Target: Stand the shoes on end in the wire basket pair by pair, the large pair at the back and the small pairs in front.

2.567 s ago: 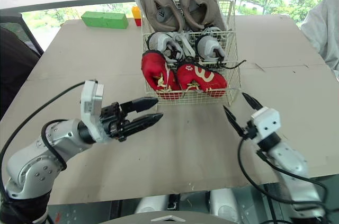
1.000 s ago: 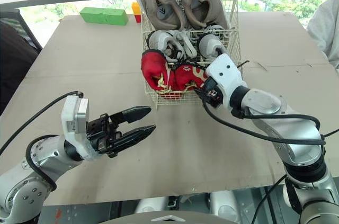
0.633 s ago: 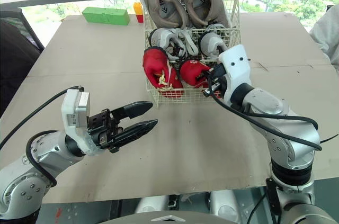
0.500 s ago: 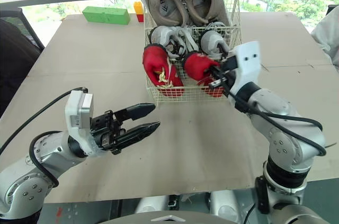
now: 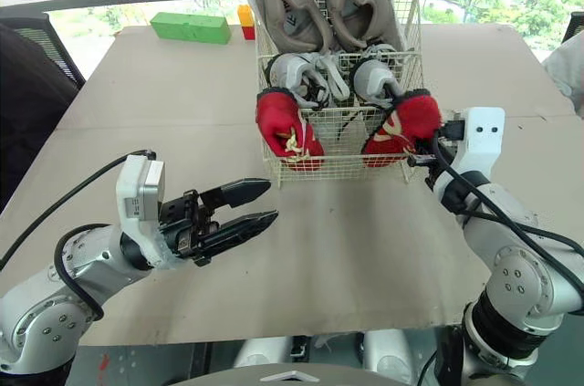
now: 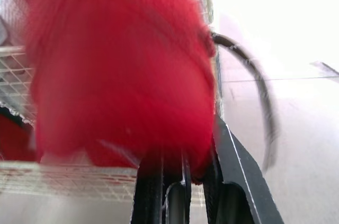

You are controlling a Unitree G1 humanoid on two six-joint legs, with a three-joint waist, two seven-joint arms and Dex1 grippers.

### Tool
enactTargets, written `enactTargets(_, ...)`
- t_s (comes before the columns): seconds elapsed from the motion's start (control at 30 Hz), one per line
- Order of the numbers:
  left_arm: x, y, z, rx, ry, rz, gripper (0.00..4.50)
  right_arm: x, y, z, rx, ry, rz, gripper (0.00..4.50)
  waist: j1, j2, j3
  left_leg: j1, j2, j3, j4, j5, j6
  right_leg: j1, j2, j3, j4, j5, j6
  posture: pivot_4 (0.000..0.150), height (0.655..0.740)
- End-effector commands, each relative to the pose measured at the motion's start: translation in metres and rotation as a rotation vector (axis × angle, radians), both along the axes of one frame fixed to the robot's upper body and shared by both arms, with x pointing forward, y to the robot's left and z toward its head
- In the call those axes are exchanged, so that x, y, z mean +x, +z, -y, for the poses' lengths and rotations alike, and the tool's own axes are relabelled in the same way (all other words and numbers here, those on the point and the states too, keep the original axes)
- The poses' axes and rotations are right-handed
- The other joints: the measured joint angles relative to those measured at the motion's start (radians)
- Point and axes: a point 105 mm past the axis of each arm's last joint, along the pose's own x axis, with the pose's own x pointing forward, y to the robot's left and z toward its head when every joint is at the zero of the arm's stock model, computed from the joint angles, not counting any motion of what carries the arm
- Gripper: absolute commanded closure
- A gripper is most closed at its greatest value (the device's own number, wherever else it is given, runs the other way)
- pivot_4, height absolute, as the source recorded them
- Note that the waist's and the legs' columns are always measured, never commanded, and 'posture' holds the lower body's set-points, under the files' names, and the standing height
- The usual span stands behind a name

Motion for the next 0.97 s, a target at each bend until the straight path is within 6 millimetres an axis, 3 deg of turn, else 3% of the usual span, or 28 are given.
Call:
enactTargets(0.03,0.001,0.001,-0.002,0.007,-0.003,0.021,1.37,0.004,-0.009,0.012,-0.026,-0.058,-0.051,4.43,0.001,0.000,-0.001,0.000,0.000,-0.001,0.000,0.000,0.000,0.000,0.000,0.000,0.000,0.000,0.000,0.150,0.7400)
enactTargets(0.23,0.002,-0.005,-0.005,0.007,0.007,0.016,1.37,0.004,0.000,-0.002,-0.038,0.032,-0.022,4.43,-0.003,0.000,0.000,0.000,0.000,0.000,0.000,0.000,0.000,0.000,0.000,0.000,0.000,0.000,0.000,0.150,0.7400)
enactTargets(0.33,0.002,-0.007,-0.005,0.010,0.019,0.007,1.37,-0.001,0.001,0.001,-0.122,0.075,-0.008,3.46,-0.005,0.000,0.000,0.000,0.000,0.000,0.000,0.000,0.000,0.000,0.000,0.001,0.000,0.000,0.000,0.150,0.7400)
enactTargets(0.53,0.004,-0.014,-0.012,0.048,0.092,-0.024,1.37,-0.027,0.007,0.019,-0.313,0.253,0.052,0.70,0.008,-0.001,-0.001,-0.002,-0.001,-0.001,0.000,-0.001,0.001,0.000,-0.002,-0.001,-0.002,-0.001,0.001,0.150,0.7400)
enactTargets(0.67,0.001,-0.026,-0.022,0.108,0.159,-0.054,1.37,-0.058,0.006,0.039,-0.341,0.432,0.068,0.70,0.004,0.001,0.000,-0.004,-0.001,-0.001,0.000,-0.002,0.004,0.000,-0.004,-0.001,-0.005,-0.002,0.004,0.150,0.7400)
enactTargets(0.8,-0.007,-0.048,-0.042,0.180,0.207,-0.120,1.37,-0.084,-0.014,0.071,-0.317,0.531,0.039,0.70,-0.002,0.001,0.000,-0.002,0.001,0.000,-0.001,-0.002,0.004,0.001,-0.003,0.000,-0.005,-0.002,0.004,0.150,0.7400)
enactTargets(0.97,-0.014,-0.065,-0.055,0.228,0.188,-0.180,1.37,-0.092,-0.031,0.096,-0.353,0.545,0.030,0.70,0.001,0.002,0.000,0.000,0.002,0.000,-0.001,-0.002,0.004,0.002,-0.003,0.001,-0.005,-0.004,0.007,0.150,0.7400)
